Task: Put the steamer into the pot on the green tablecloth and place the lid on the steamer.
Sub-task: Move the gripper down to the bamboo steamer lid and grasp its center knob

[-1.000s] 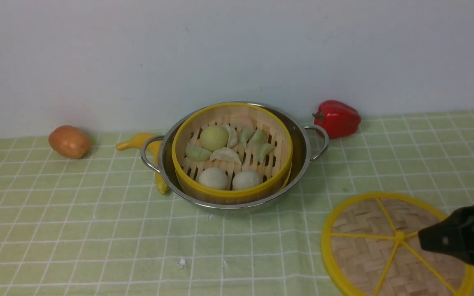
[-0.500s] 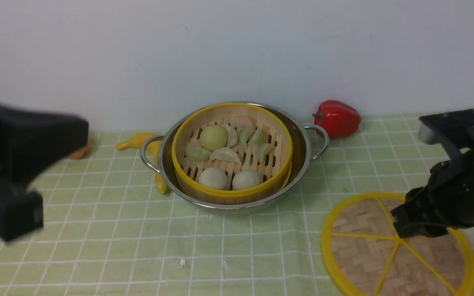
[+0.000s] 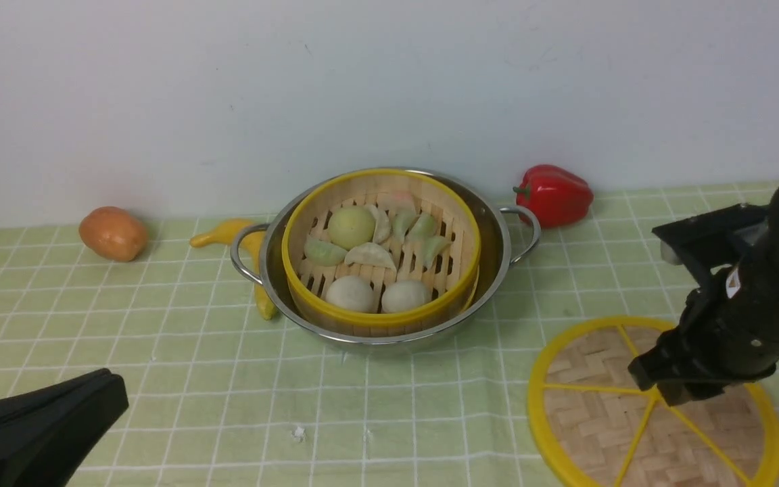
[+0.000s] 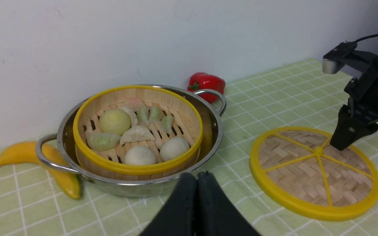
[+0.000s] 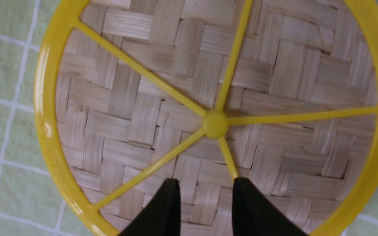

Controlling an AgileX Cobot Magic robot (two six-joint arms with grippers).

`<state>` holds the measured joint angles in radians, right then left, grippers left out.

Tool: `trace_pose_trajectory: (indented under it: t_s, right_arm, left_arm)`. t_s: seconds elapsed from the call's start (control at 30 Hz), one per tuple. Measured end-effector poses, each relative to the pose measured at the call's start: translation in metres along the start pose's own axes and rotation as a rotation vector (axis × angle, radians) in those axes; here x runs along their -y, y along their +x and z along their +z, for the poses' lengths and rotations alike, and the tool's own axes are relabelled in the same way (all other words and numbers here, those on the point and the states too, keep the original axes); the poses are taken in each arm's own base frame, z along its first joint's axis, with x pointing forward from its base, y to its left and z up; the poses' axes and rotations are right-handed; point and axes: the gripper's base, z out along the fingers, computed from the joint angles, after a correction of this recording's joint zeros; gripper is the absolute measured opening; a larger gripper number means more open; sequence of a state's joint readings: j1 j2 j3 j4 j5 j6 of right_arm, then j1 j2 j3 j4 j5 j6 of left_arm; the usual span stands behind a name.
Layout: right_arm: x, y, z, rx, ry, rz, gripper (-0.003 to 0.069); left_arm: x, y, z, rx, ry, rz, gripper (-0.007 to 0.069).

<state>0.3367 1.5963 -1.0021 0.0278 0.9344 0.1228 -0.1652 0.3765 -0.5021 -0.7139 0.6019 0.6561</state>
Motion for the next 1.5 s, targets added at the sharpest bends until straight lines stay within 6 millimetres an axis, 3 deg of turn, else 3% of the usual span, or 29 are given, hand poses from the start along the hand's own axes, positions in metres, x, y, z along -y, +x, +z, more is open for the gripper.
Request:
trace_pose_trajectory:
  t_s: [0.9,1.07,1.17,1.37,1.5]
  right_arm:
    - [-0.001,-0.02,0.044,-0.028,0.022,-0.053,0.0239]
    - [0.0,-0.021,0.044,-0.031,0.034,-0.045,0.0141]
    - [0.002,-0.019,0.043,-0.056,0.051,-0.054,0.0143]
    - [0.004,-0.01,0.022,-0.133,0.078,-0.053,0.0143]
    - [0.001,-0.023,-0.042,-0.006,0.052,-0.032,0.0143]
  left_arm:
    - [0.005,0.006,0.0,-0.064,0.056,-0.001,-0.0015]
    - [0.005,0.006,0.0,-0.064,0.056,-0.001,-0.0014]
    - [0.005,0.006,0.0,-0.065,0.057,-0.001,-0.0012]
    - [0.005,0.006,0.0,-0.065,0.057,0.0,-0.0011]
    - [0.005,0.006,0.0,-0.065,0.057,0.0,-0.0008]
